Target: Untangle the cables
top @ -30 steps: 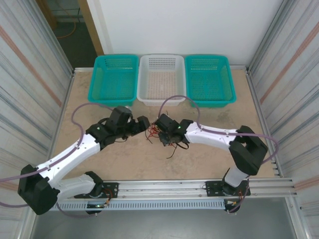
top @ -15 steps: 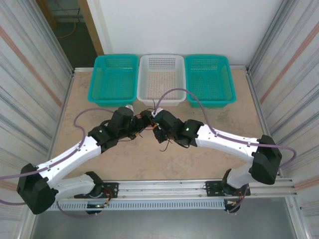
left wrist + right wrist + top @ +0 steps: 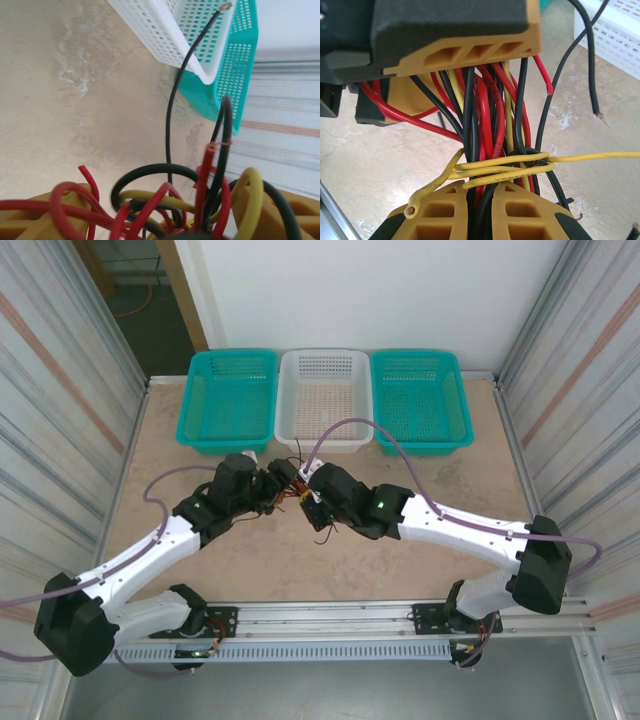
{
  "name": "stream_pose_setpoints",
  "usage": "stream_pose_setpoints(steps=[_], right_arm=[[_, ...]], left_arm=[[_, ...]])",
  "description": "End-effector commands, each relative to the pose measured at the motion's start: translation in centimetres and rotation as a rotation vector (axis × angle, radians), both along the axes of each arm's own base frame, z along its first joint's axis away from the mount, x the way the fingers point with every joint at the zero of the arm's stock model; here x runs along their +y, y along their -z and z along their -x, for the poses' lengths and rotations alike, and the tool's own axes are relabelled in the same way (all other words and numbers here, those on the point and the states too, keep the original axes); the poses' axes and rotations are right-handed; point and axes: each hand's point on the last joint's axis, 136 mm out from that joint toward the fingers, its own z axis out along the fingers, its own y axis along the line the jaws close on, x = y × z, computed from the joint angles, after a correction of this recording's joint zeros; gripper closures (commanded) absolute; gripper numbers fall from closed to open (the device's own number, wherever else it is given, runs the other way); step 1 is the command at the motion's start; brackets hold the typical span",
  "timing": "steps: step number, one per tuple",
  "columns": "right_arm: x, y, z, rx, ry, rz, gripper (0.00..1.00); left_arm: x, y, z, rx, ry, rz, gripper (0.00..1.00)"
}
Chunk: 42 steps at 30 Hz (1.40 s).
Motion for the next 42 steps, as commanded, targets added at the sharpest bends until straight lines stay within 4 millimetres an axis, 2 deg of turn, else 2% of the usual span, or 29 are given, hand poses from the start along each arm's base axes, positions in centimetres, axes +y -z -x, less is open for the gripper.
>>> stream_pose_setpoints(steps=[1,3,5,8,13,15,16,19,20,22,25,27,29,31,33,35,36,40,42], right_arm=[[1.7,-3.1,0.2,-0.053,-0.048,-0.081,0.9],[1.9,-3.0,0.0,-0.053,-0.045,-0.079,0.9],[2.1,-2.9,-0.1,-0.054,-0.045,-0.078,0.9],[2.3,-2.8,-0.4,-0.059,-0.039,-0.07,0.9],[2.6,-2.9,-0.7,-0.058,-0.034,-0.063,0.89],[2.4,-3.2,-1.1,-0.07,-0.008,-0.063,0.82],[2.0,-3.6,-1.5,-0.088,0.021,-0.062,0.74],[0.4,-6.1,-2.5,-0.144,0.104,-0.065,0.4],[-0.4,-7.2,-2.8,-0.153,0.131,-0.075,0.21],[-1.7,-9.9,-3.1,-0.146,0.18,-0.132,0.0],[-4.7,-13.3,-4.4,-0.067,0.264,-0.265,0.01],[-7.6,-14.0,-6.2,-0.01,0.372,-0.333,0.01],[-10.4,-14.4,-7.5,-0.046,0.481,-0.379,0.01],[-12.3,-15.1,-7.7,-0.133,0.513,-0.45,0.01],[-13.3,-16.3,-7.3,-0.141,0.48,-0.566,0.01],[-13.0,-17.8,-6.6,-0.067,0.37,-0.672,0.01],[-12.6,-18.3,-6.5,-0.035,0.319,-0.691,0.07],[-9.1,-17.8,-5.7,0.124,0.13,-0.633,0.29],[-7.6,-17.5,-5.1,0.167,0.054,-0.621,0.35]], left_arm=[[-1.4,-1.0,-0.3,-0.025,0.044,0.07,0.32],[-1.8,-0.7,-0.1,-0.017,0.06,0.081,0.35],[-1.9,-0.3,0.0,-0.005,0.068,0.082,0.43],[-1.8,0.0,0.2,0.0,0.074,0.081,0.63],[-1.9,0.2,0.4,-0.01,0.091,0.073,0.87],[-1.9,0.2,0.4,-0.018,0.094,0.07,0.97],[-1.8,0.3,0.2,-0.021,0.091,0.072,1.0],[-1.2,-0.4,-0.6,-0.071,0.086,0.1,1.0],[-1.0,-1.1,-1.0,-0.112,0.09,0.119,1.0],[-0.5,-3.4,-2.0,-0.231,0.106,0.161,1.0],[0.4,-6.6,-3.0,-0.386,0.114,0.187,1.0],[0.7,-8.4,-3.4,-0.463,0.131,0.196,1.0],[0.6,-10.0,-3.6,-0.528,0.155,0.224,1.0],[-0.1,-12.0,-3.3,-0.615,0.215,0.284,1.0],[-0.6,-13.5,-3.1,-0.681,0.26,0.348,1.0],[-1.1,-14.5,-2.8,-0.715,0.305,0.394,1.0],[-1.4,-14.7,-2.7,-0.727,0.329,0.405,1.0],[-2.0,-14.7,-2.6,-0.735,0.374,0.39,1.0],[-2.1,-14.6,-2.7,-0.732,0.379,0.371,1.0]])
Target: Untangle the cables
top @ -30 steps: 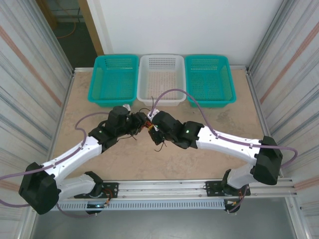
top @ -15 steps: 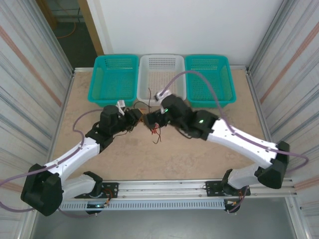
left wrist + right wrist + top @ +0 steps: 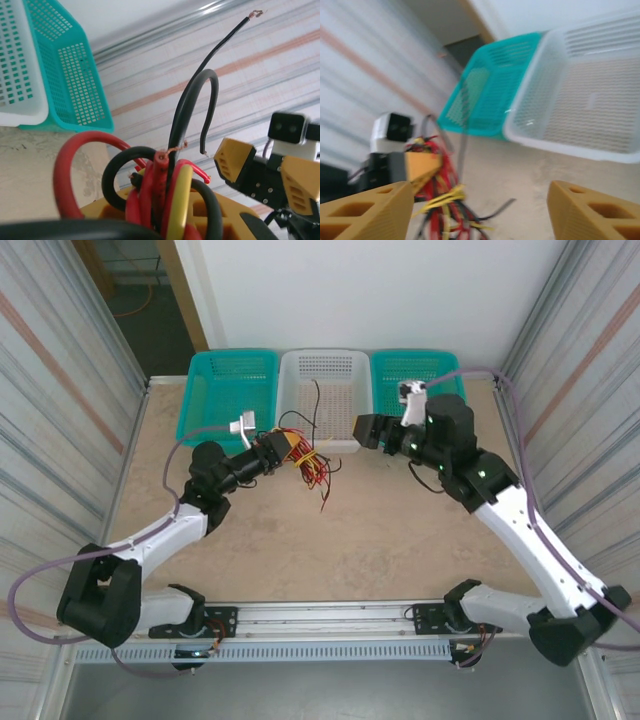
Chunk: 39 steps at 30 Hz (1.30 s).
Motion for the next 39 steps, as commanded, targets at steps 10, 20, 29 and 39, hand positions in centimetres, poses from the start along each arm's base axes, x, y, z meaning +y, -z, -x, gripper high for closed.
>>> stream_pose_setpoints(steps=[10,20,29,39], right_arm=[[6.0,1.2,2.7,0.099,-0.316,-0.031,0.64],[6.4,2.5,2.0,0.132,-0.305,-0.014,0.78],[6.0,2.9,1.7,0.139,-0.288,-0.008,1.0],[4.4,2.0,-0.7,0.059,-0.203,0.004,1.0]], left_arm=[[-0.4,-5.9,2.1,-0.234,0.099,0.039,1.0],[-0.6,-5.4,2.0,-0.22,0.105,0.03,1.0],[-0.8,-4.8,1.7,-0.193,0.119,0.03,1.0],[-1.6,-6.2,3.3,-0.263,0.228,0.042,1.0]])
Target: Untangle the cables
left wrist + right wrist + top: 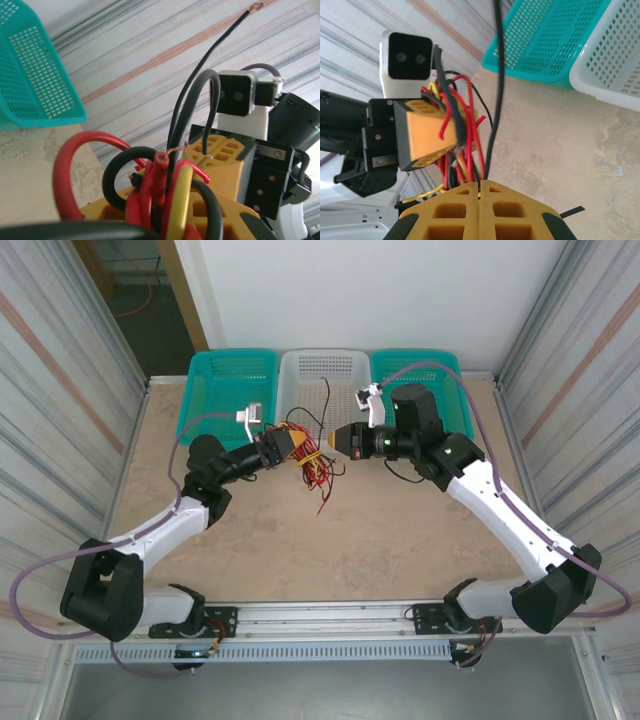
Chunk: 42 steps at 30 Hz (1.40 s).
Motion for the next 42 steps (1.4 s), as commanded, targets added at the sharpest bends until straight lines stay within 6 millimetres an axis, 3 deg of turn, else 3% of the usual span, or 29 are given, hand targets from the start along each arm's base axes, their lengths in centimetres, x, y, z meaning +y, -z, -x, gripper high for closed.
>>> stream_pose_setpoints(steps=[1,5,9,13,19,22,29,35,42], right_arm=[[-1.1,-2.0,-1.9,-0.105,0.069,-0.002,1.0],[-1.2,-2.9,-3.8,-0.009,0.056,-0.083,1.0],[-1.2,-1.5,-5.9,0.041,0.074,-0.108,1.0],[-1.4,-0.3,-7.9,0.127,0.063,-0.243,1.0],[-0.9,1.2,-8.5,0.175,0.078,-0.356,1.0],[-0.4,2.1,-8.3,0.195,0.071,-0.444,1.0],[1.9,4.4,-6.4,0.241,0.085,-0.572,1.0],[3.6,6.4,-4.6,0.273,0.119,-0.735,1.0],[6.0,8.3,-4.1,0.345,0.121,-0.883,1.0]], left_arm=[[-0.3,-3.6,2.0,-0.142,0.096,0.04,1.0],[-1.2,-4.0,3.0,-0.15,0.163,0.05,1.0],[-2.2,-5.5,4.3,-0.181,0.222,0.1,1.0],[-2.2,-8.5,4.9,-0.22,0.244,0.206,1.0],[-0.8,-13.8,5.7,-0.318,0.198,0.321,1.0],[0.1,-15.3,5.6,-0.37,0.12,0.352,1.0],[1.6,-14.0,3.0,-0.396,-0.127,0.295,1.0],[4.1,-11.9,-0.9,-0.459,-0.556,0.045,1.0],[5.4,-10.5,-4.1,-0.438,-0.727,0.081,1.0]])
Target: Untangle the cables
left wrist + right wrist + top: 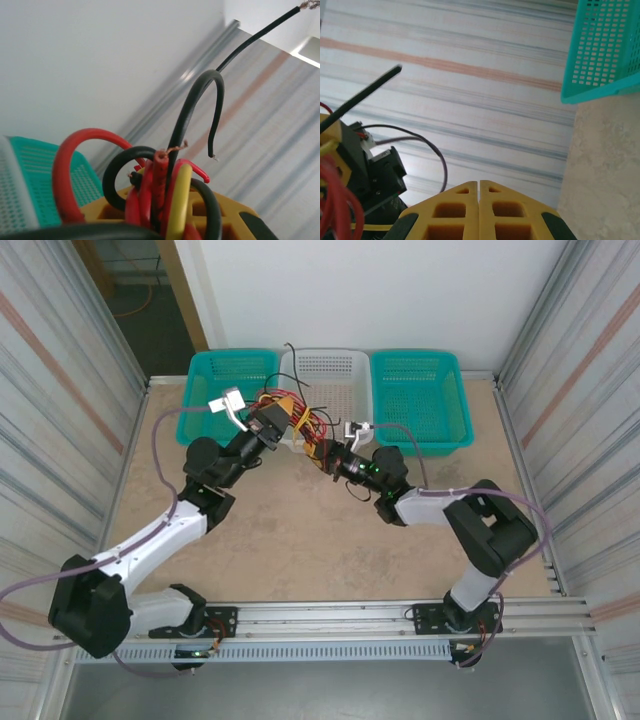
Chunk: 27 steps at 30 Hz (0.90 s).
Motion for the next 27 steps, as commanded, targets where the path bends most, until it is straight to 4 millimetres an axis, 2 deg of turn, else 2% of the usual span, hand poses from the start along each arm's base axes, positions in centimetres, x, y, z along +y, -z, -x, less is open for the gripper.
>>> stream_pose_setpoints(steps=[1,4,7,11,16,18,23,27], right_arm=[[0.4,0.0,0.1,0.032,0.036,-0.103,1.0],[0.7,1.1,0.5,0.056,0.067,-0.09,1.0],[0.0,1.9,0.7,0.063,0.102,-0.052,1.0],[-0.8,1.8,1.5,0.043,0.122,0.04,1.0],[-1.6,-0.6,2.7,-0.041,0.147,0.195,1.0],[-2.2,-2.5,2.9,-0.104,0.171,0.271,1.0],[-3.6,-6.9,3.5,-0.235,0.2,0.473,1.0],[-4.5,-9.2,3.5,-0.287,0.217,0.567,1.0]], left_arm=[[2.6,-3.2,-0.8,-0.134,-0.202,0.066,1.0],[3.4,-2.1,-2.3,-0.128,-0.289,0.054,1.0],[3.8,-1.3,-3.4,-0.121,-0.332,0.022,1.0],[4.6,-0.2,-4.4,-0.079,-0.368,-0.012,1.0],[5.6,2.4,-5.1,0.025,-0.361,-0.066,1.0],[5.8,3.5,-5.1,0.063,-0.356,-0.098,1.0],[3.7,4.5,-4.0,0.072,-0.197,-0.171,1.0],[3.5,5.6,-2.6,0.075,-0.152,-0.184,1.0]])
